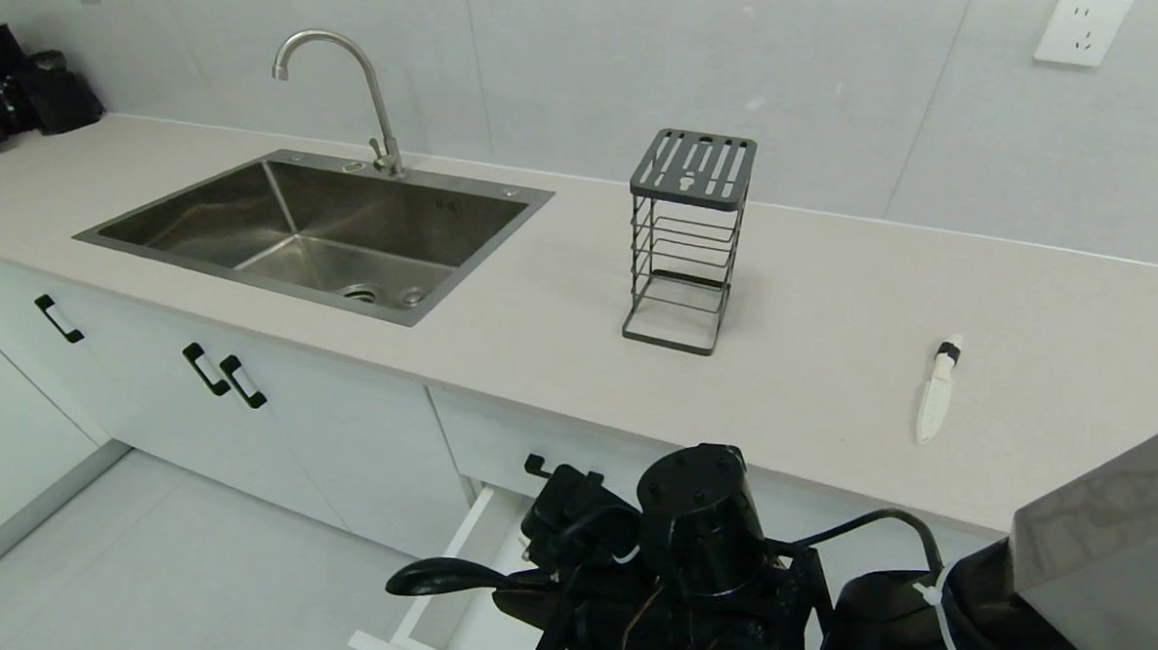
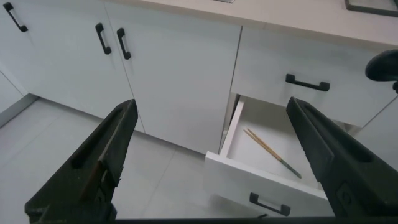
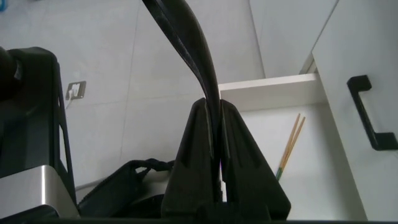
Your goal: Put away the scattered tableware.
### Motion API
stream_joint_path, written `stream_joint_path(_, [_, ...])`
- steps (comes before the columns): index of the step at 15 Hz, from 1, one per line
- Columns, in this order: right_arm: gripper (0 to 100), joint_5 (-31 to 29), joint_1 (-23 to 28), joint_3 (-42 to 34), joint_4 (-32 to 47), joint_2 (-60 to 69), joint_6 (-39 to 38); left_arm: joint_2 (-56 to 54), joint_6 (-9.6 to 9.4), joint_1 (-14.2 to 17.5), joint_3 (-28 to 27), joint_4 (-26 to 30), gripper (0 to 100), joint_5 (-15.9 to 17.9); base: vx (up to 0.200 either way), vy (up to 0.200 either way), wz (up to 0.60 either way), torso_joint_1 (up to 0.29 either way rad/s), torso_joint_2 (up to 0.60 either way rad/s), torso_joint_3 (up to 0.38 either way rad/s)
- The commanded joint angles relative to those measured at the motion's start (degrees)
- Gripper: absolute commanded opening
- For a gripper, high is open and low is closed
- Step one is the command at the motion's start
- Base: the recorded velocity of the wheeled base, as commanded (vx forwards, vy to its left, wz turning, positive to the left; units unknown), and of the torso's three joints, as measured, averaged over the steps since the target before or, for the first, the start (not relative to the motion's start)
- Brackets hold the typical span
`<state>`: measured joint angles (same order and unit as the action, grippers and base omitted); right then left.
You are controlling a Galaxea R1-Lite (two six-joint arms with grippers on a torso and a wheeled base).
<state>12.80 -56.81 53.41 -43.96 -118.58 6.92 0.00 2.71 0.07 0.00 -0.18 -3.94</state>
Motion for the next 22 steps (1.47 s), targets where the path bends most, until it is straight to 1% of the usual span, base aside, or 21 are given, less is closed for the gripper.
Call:
stream_joint_path(1, [0,0.03,-0.23,0.12,0.01,-0.07,0.02,0.0,0.02,0.01,0.0,-0.08,100,-0.02,0.0,0.0,0.0,-0.271,0.52,0.256])
stream_joint_path(7, [0,-0.06,-0.32,0.38,0.28,-0.16,0.02,0.0,0.02,0.01,0.0,-0.08,100,-0.02,0.0,0.0,0.0,-0.27,0.52,0.255])
stream_joint_path(9, [0,-0.32,-0.32,0.56,2.39,-0.07,-0.07,0.0,0.02,0.01,0.0,-0.08,100,-0.02,0.0,0.0,0.0,-0.256,0.5,0.239])
stream_joint_path(12, [0,-2.08,-0.32,3.99,4.94,-0.25,-0.07,0.0,0.02,0.01,0.0,-0.08,100,-0.02,0.0,0.0,0.0,-0.248,0.48,0.23])
stream_joint_path(19, [0,-0.93,1.09,7.76,8.8,-1.66,0.11,0.0,0.11,0.01,0.0,-0.08,100,-0.02,0.0,0.0,0.0,-0.251,0.44,0.189])
stream_joint_path(22, [0,-2.08,2.76,9.96,8.8,-3.68,0.46,0.0,0.02,0.01,0.0,-0.08,100,-0.02,0.0,0.0,0.0,-0.106,0.19,0.066])
